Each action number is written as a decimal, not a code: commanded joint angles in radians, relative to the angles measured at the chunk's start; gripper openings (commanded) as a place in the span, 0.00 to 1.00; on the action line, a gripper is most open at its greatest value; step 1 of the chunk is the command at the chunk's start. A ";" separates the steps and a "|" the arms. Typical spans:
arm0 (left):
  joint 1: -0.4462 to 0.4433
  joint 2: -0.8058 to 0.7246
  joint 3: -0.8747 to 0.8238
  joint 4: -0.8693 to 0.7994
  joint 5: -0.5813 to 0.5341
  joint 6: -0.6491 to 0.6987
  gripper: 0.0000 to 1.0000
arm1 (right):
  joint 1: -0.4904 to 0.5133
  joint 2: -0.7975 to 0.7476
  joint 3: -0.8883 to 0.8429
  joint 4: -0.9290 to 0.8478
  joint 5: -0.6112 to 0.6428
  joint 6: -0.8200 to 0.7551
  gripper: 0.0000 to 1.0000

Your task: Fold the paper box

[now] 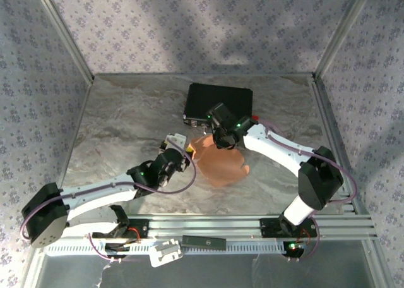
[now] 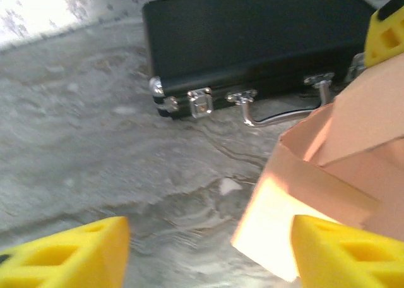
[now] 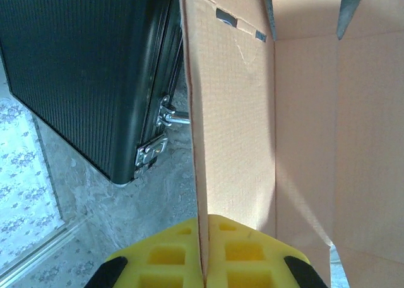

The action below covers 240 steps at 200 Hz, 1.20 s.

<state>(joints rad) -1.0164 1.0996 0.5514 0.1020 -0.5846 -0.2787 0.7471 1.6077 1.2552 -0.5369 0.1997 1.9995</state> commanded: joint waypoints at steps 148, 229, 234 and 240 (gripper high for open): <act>-0.097 0.261 0.148 -0.106 -0.296 -0.169 0.57 | 0.053 0.055 -0.003 -0.045 0.049 0.081 0.00; -0.082 0.165 0.057 -0.103 -0.194 -0.140 0.00 | 0.062 0.024 -0.043 0.006 0.029 0.019 0.00; -0.077 0.147 0.046 -0.108 -0.176 -0.134 0.00 | 0.064 0.018 -0.052 0.013 0.029 0.009 0.04; -0.067 0.121 0.030 -0.112 -0.149 -0.130 0.00 | 0.065 0.006 -0.054 0.021 0.029 -0.002 0.08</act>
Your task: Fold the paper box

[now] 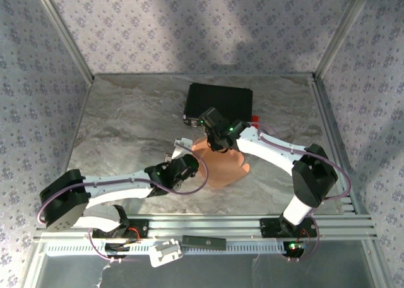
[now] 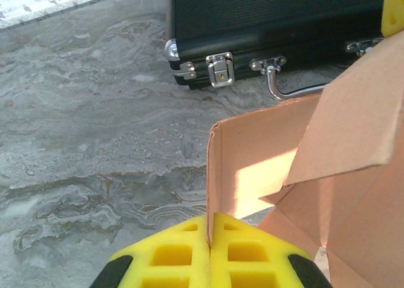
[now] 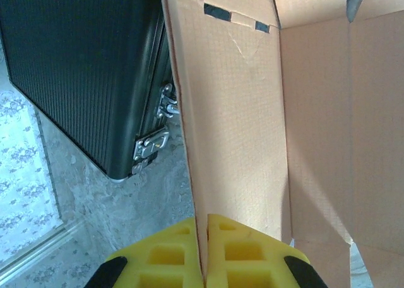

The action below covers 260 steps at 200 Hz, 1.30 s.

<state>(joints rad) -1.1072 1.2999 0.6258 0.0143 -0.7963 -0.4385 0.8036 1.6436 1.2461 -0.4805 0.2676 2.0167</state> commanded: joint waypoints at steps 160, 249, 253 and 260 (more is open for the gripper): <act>0.371 -0.365 -0.182 -0.113 0.557 0.037 0.00 | 0.034 -0.103 -0.271 0.502 -0.138 -0.298 0.55; 0.371 -0.347 -0.168 -0.099 0.534 0.029 0.00 | 0.042 -0.065 -0.321 0.587 -0.148 -0.265 0.32; 0.371 -0.349 -0.169 -0.096 0.533 0.028 0.00 | 0.042 -0.068 -0.322 0.585 -0.145 -0.264 0.31; 0.372 -0.349 -0.170 -0.091 0.535 0.027 0.00 | 0.042 -0.070 -0.326 0.585 -0.142 -0.263 0.28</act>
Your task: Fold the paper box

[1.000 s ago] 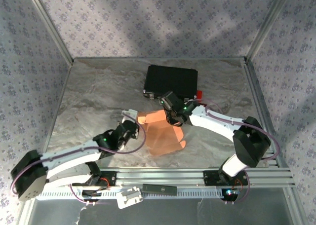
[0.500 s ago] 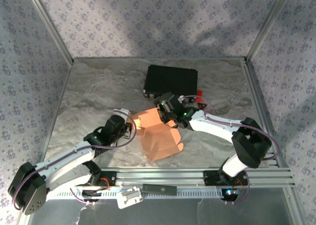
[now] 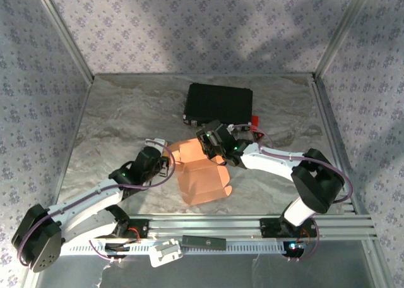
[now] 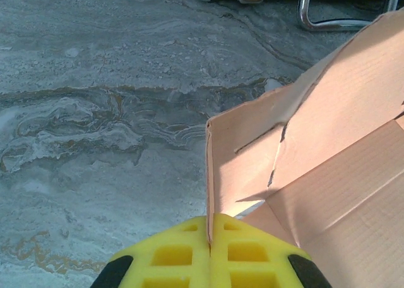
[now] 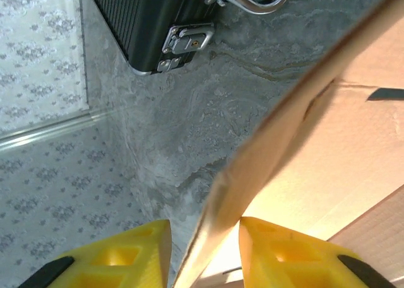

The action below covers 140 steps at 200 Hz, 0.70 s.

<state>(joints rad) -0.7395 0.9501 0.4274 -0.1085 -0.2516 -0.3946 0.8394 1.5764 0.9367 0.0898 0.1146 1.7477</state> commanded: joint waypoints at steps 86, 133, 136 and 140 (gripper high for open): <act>0.005 -0.045 0.076 -0.050 -0.004 -0.052 0.31 | -0.009 -0.009 -0.075 0.081 0.042 0.018 0.00; 0.015 -0.168 0.208 -0.211 0.062 -0.283 0.72 | -0.026 -0.018 -0.078 0.091 0.046 0.021 0.00; 0.015 -0.159 0.222 -0.221 0.071 -0.302 0.72 | -0.027 -0.018 -0.076 0.091 0.047 0.022 0.00; 0.014 -0.144 0.242 -0.236 0.079 -0.332 0.72 | -0.027 -0.019 -0.076 0.091 0.046 0.021 0.00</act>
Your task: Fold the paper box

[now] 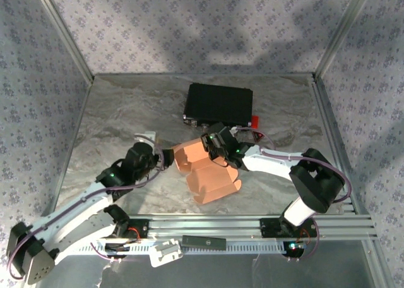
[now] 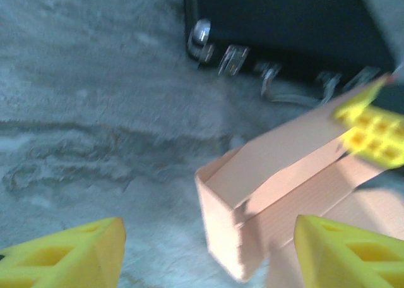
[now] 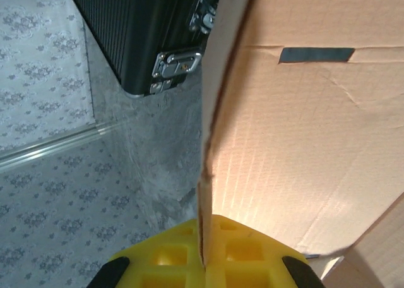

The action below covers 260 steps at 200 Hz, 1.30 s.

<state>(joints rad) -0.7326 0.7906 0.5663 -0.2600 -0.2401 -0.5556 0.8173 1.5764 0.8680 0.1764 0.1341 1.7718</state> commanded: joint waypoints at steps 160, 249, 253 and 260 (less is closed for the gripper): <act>0.013 0.488 0.364 -0.010 0.272 -0.506 0.68 | -0.014 -0.088 -0.041 0.035 0.029 0.010 0.00; 0.011 0.535 0.353 0.079 0.317 -0.554 0.58 | -0.021 -0.079 -0.049 0.063 0.018 0.018 0.00; 0.011 0.527 0.354 0.068 0.306 -0.551 0.58 | -0.023 -0.079 -0.052 0.064 0.016 0.018 0.00; 0.011 0.507 0.353 0.047 0.285 -0.550 0.58 | -0.030 -0.084 -0.054 0.063 0.015 0.018 0.00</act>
<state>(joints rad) -0.7216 1.3315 0.9028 -0.2203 0.0486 -1.0939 0.7959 1.5078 0.8268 0.2146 0.1490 1.7725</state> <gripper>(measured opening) 0.581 0.051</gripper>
